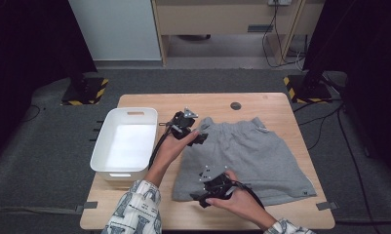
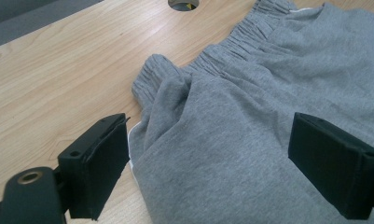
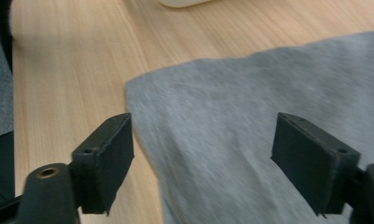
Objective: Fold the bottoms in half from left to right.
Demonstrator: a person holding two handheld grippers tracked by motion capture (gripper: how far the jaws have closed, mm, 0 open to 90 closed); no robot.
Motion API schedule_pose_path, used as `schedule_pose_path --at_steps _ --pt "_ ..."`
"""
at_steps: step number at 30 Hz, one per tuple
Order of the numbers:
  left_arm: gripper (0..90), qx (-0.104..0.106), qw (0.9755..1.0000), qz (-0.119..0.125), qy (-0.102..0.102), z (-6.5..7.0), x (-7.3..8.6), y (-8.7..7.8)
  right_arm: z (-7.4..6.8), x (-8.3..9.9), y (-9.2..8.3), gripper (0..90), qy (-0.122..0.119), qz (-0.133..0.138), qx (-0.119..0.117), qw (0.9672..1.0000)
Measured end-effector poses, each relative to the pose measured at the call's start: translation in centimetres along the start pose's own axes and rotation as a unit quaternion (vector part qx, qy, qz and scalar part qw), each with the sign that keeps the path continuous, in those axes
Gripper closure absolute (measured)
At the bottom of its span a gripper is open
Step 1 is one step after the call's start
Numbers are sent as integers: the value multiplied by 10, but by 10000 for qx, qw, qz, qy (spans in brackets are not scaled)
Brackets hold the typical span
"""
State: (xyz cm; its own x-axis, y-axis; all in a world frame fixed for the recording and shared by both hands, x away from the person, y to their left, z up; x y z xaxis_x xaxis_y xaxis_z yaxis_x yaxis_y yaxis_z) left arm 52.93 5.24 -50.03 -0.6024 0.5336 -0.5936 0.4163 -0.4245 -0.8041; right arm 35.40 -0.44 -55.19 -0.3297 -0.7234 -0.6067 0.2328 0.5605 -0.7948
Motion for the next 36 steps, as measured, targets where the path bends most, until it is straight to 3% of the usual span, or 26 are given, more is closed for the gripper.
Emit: schedule_pose_path --at_steps 6,11,22,25,33,36 --pt "112 -6 10000 -32 2 -1 3 1 -8 -6 17 141 -39 -37 79 10000" --pt "112 -4 10000 5 -42 -4 3 1 -7 -7 33 133 -6 -170 235 9996" --pt "112 6 10000 30 -59 -4 3 0 -10 -7 52 155 54 -368 185 9991" --pt "112 2 10000 13 -56 -4 3 1 -5 -6 50 243 133 -364 177 9991" --pt "113 37 9999 -24 -117 -3 0 12 11 -1 41 701 216 -227 283 9991" --pt "113 41 9999 -33 -102 -1 -1 17 11 1 39 783 168 -231 277 9992"
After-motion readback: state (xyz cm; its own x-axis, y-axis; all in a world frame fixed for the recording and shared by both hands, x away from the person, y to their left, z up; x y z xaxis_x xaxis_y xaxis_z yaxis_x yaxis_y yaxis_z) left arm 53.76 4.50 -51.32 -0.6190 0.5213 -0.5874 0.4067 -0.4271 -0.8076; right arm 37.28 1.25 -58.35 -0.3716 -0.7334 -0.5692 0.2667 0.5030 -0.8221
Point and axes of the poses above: each handheld gripper's, and its own axes: y roughly forward along the jaws, x roughly out of its underside, z roughly to its right, the point moved 8 cm from there along y, roughly forward along the jaws, and after that the axes turned 11 degrees about -z, right-handed, at the moved point
